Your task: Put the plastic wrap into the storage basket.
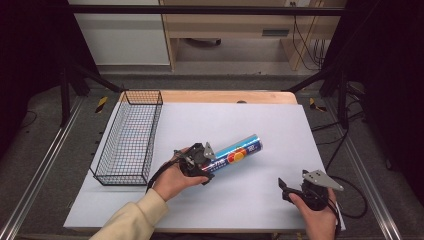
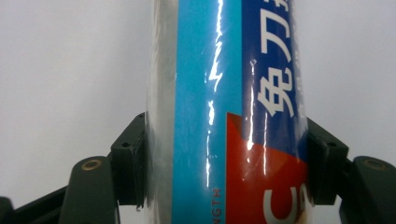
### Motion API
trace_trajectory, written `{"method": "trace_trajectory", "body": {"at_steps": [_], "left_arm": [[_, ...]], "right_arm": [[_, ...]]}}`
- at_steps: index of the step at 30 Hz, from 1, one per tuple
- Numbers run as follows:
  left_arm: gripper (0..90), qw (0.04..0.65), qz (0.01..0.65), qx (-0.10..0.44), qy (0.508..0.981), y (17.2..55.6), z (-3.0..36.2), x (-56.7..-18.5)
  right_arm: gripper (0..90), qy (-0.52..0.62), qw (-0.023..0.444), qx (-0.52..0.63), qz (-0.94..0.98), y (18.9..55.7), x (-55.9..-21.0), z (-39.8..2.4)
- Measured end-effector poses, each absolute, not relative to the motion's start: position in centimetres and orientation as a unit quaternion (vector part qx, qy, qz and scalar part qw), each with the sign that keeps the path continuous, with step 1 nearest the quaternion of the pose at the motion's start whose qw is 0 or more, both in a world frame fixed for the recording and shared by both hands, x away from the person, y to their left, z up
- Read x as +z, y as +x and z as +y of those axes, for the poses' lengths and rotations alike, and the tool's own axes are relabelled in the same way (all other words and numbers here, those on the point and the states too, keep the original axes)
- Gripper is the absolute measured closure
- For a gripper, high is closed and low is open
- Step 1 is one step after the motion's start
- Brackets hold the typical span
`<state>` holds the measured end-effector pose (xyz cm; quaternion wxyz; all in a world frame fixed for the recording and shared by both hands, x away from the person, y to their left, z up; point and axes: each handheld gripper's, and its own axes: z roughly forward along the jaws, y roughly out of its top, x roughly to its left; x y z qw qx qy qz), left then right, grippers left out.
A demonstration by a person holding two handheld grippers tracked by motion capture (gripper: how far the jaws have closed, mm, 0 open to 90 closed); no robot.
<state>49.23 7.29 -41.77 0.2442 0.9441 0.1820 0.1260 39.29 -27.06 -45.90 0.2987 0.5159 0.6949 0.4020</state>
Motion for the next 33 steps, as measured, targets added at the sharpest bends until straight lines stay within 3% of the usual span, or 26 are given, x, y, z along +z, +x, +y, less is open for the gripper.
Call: {"method": "trace_trajectory", "body": {"at_steps": [21, 33], "left_arm": [[31.7, 0.288, 0.212, 0.174, 0.917, 47.9, 10.9, -36.1], [31.7, 0.304, 0.243, 0.196, 0.9, 48.9, 14.2, -33.0]], "right_arm": [[11.3, 0.516, 0.304, 0.401, 0.693, 39.3, -45.9, -26.9], [8.4, 0.526, 0.323, 0.392, 0.683, 39.6, -45.9, -26.8]]}}
